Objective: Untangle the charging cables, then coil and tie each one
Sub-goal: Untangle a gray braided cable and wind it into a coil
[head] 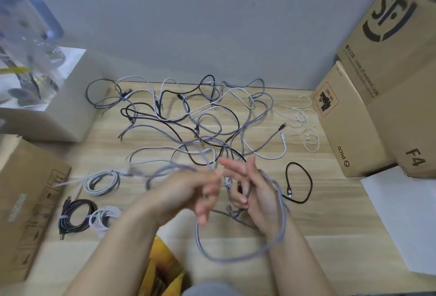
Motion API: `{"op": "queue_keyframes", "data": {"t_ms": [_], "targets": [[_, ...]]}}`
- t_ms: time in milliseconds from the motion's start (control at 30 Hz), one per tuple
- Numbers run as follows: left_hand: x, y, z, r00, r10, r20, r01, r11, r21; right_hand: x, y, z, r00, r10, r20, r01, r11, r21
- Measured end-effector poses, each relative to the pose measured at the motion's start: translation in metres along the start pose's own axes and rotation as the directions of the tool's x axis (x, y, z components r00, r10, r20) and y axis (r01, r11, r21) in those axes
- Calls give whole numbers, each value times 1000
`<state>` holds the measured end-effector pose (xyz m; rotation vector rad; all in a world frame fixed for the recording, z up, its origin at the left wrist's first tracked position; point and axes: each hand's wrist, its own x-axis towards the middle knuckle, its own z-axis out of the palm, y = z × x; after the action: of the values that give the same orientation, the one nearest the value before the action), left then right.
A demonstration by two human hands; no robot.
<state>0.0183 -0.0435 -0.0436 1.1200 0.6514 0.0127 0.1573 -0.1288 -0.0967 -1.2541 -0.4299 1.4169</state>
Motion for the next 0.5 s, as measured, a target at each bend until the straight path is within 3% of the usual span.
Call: {"op": "queue_keyframes", "data": {"t_ms": [67,167,367,467,500], "targets": [[3,-8,12,969,-193,151,145,948,285,-4,-7,4,994,57,96,-46,992,-115],[16,-28,18,883,-430,187,267,789,554,-11,-9,8,972,153,177,-121,976,-184],[34,-82,-5,820,-560,115,415,721,556,-19,-4,14,963,182,199,-69,880,-471],[40,-98,-20,830,-552,80,417,710,567,-24,-2,25,971,158,179,-63,892,-448],[42,-101,-23,845,-519,130,372,743,556,-24,2,27,979,117,164,-32,894,-447]]}}
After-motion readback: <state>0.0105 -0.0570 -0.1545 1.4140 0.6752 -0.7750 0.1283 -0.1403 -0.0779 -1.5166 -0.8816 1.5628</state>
